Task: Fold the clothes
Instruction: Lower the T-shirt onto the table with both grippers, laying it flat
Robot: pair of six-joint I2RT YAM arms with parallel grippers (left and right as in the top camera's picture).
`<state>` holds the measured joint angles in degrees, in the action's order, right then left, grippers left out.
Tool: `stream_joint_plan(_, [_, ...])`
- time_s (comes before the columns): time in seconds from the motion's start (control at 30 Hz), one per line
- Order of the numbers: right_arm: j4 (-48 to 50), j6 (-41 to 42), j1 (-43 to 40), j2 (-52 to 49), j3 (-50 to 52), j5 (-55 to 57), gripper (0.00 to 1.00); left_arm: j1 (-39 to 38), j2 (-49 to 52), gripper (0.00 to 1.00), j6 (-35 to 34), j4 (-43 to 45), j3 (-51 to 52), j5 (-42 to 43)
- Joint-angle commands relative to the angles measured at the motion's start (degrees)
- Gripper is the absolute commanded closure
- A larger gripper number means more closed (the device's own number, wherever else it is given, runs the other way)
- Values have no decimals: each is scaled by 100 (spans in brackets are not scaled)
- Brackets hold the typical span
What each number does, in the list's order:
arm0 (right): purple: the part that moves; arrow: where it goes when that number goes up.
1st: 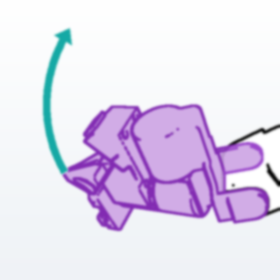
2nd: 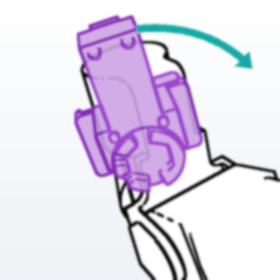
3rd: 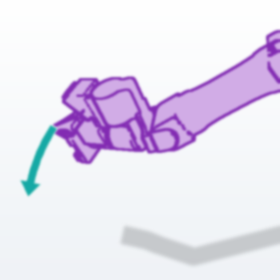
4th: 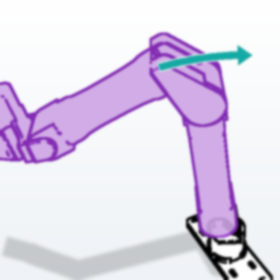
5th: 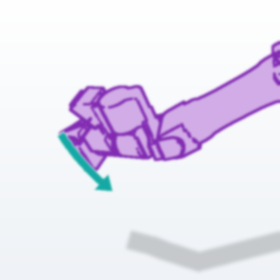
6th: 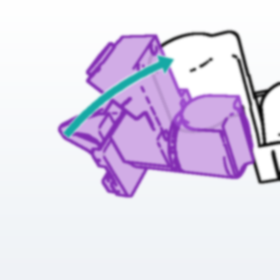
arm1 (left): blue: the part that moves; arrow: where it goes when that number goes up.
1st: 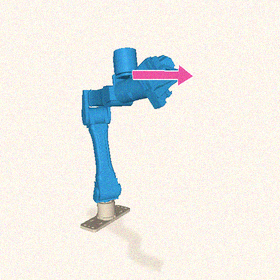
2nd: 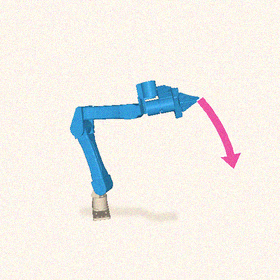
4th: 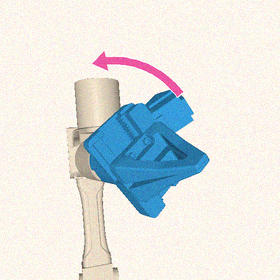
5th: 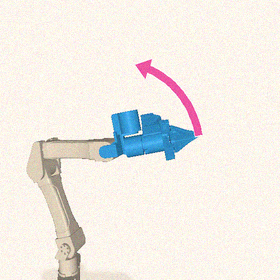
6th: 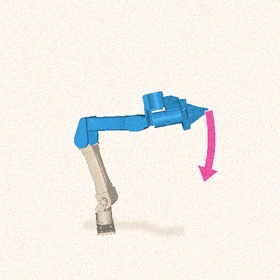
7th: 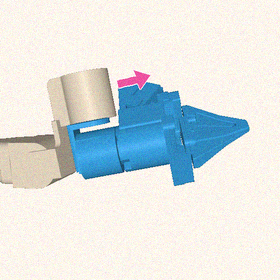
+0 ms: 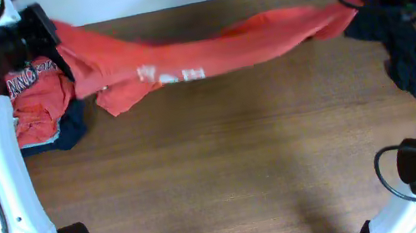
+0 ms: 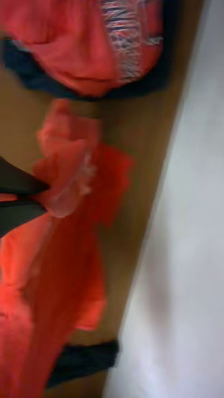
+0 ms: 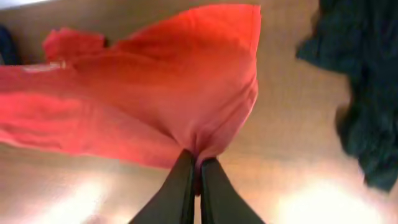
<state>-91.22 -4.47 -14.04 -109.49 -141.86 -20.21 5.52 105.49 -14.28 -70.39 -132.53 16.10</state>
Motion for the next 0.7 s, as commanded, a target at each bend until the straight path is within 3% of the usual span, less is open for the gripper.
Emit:
stream_joint_plan(0.0, [-452,24,-33,514,-87,490,96,-68,-17,100,118,-675,-70,61])
stream_joint_plan(0.33, [-612,415,-33,1438,748,863,96,-452,-17,99,114,-2352,-68,-763])
stream_joint_plan(0.67, [-520,411,-33,3018,3296,1325,96,-498,-157,99,87,-2632,157,-907])
